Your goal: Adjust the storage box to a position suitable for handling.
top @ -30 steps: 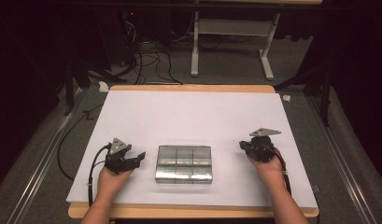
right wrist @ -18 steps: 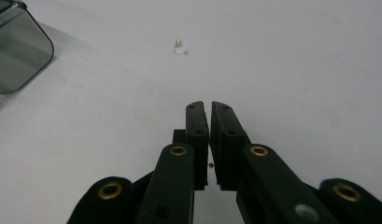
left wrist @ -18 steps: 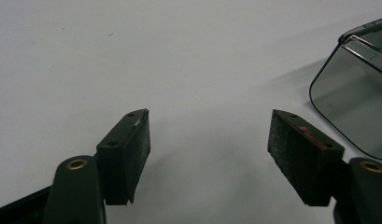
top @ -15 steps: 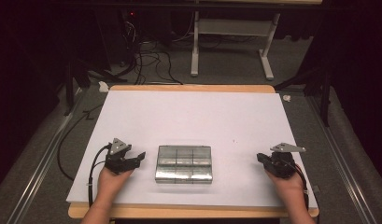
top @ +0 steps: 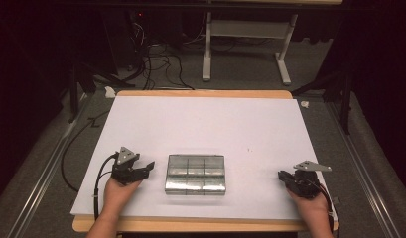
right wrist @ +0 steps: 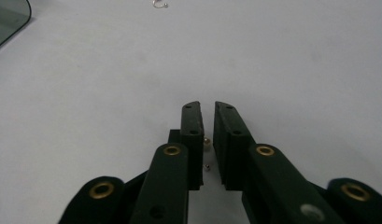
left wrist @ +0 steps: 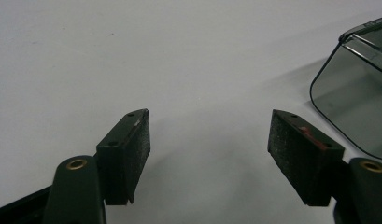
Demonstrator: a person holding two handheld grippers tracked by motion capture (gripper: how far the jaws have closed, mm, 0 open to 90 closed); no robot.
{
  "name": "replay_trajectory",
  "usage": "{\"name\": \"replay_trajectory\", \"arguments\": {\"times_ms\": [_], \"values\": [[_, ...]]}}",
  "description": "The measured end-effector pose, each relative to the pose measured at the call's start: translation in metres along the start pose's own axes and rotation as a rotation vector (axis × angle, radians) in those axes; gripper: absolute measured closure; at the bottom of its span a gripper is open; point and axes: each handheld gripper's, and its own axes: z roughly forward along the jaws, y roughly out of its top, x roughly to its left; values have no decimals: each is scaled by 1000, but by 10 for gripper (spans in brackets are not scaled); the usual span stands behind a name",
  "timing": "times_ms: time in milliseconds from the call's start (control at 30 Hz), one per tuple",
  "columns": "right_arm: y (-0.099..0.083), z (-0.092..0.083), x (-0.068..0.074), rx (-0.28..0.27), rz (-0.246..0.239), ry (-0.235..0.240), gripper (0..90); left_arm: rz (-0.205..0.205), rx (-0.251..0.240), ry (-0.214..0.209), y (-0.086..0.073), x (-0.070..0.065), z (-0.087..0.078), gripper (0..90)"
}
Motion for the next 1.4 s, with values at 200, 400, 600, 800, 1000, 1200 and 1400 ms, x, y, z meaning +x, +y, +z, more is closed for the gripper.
{"name": "replay_trajectory", "arguments": {"times_ms": [200,400,600,800,1000,1200,1400], "values": [[14,-5,4,-25,-18,-1,816,0,1,-1,0,0,0,302],[29,0,11,-35,-35,6,819,-1,1,0,0,0,0,302],[47,23,25,-30,-48,2,822,-7,-1,-5,0,0,0,301],[58,37,33,-25,-59,3,821,-6,-3,-8,0,0,0,301],[70,50,38,-14,-59,4,821,-6,-1,-10,0,0,0,301],[79,63,41,-2,-62,12,817,-6,1,-11,0,1,0,301],[86,71,42,7,-60,14,813,-5,1,-11,0,1,0,301]]}}
